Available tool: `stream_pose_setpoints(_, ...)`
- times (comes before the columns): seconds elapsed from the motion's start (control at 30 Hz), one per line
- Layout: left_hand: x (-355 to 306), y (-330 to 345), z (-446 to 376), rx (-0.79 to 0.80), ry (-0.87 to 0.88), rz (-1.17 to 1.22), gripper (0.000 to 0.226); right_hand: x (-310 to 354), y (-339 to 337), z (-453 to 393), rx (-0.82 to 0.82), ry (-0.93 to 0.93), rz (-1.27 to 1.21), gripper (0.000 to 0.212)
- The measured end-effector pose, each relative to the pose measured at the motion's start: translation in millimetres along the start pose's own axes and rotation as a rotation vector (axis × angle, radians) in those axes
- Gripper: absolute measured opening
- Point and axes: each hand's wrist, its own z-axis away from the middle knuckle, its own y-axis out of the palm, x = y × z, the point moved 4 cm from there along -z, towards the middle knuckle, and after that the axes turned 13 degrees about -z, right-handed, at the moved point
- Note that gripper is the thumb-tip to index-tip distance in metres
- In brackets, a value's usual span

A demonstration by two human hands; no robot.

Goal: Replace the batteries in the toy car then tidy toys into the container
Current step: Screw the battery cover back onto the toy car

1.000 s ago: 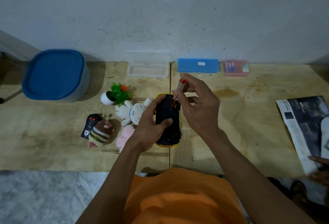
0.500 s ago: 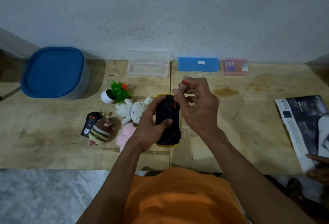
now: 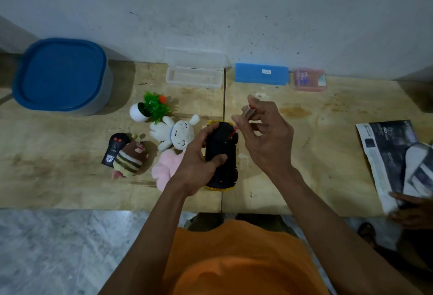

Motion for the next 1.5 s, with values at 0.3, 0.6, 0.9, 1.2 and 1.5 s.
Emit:
stream_pose_setpoints(0.3,6,0,-2,-0.034,-0.012,-0.056,0.080,-7,-6,11,-0.029,0.100,-0.038,0.039)
stream_pose_setpoints(0.6,-2,32,-32,-0.196,-0.003,-0.528,0.078,-30,-76,9,-0.297,0.318,-0.240,0.036)
stream_pose_setpoints(0.9,9,95,-62,-0.271,-0.098,-0.938,0.073,-47,-152,19,-0.281,0.327,-0.229,0.032)
stream_pose_setpoints(1.2,8,124,-64,-0.402,-0.073,-1.085,0.058,-60,-187,16,-0.226,0.330,-0.189,0.032)
stream_pose_setpoints(1.5,12,149,-83,-0.356,-0.159,-0.881,0.068,-72,-203,16,-0.163,0.342,-0.166,0.032)
